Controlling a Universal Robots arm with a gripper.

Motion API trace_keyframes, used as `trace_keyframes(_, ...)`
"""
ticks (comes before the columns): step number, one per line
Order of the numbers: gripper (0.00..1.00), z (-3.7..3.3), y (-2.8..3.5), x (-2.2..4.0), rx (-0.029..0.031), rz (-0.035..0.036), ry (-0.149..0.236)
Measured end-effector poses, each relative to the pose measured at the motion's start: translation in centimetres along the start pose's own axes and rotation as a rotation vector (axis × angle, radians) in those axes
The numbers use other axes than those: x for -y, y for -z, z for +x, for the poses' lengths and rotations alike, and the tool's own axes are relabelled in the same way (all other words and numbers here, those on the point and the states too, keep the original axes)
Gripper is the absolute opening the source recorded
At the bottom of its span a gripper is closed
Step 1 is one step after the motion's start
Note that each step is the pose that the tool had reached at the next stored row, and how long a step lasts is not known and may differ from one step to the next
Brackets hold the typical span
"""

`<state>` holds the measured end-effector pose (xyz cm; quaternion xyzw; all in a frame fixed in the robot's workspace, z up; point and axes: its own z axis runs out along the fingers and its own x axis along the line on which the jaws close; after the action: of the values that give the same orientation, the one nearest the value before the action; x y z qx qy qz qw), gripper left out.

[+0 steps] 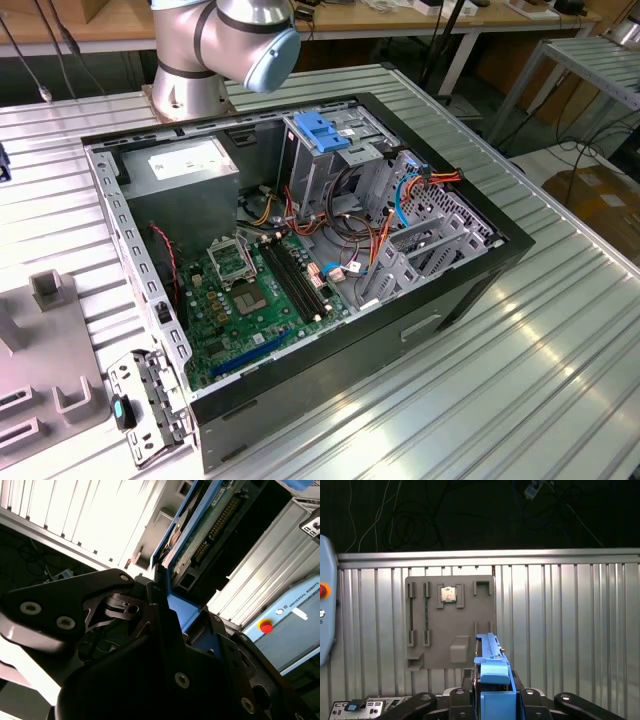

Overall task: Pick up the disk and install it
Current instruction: 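Pick up the disk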

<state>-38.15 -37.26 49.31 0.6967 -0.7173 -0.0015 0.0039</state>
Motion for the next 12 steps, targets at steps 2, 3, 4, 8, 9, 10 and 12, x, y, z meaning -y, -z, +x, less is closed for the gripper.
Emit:
trace_keyframes(2, 0.37, -0.01, 0.00, 0.26, 0.0000, -0.0001, 0.000)
trace_keyframes(3, 0.37, -0.01, 0.00, 0.32, 0.0000, 0.0000, 0.000)
trace_keyframes(4, 0.37, -0.01, 0.01, 0.41, -0.0001, -0.0001, 0.000)
trace_keyframes(8, 0.37, -0.02, 0.01, 0.77, -0.0001, -0.0001, -0.001)
trace_keyframes(9, 0.37, -0.02, 0.01, 0.85, 0.0000, -0.0001, 0.000)
trace_keyframes(10, 0.37, -0.03, 0.01, 0.92, 0.0000, 0.0000, -0.001)
trace_keyframes(12, 0.37, -0.03, 0.01, 1.08, 0.0000, -0.0001, -0.001)
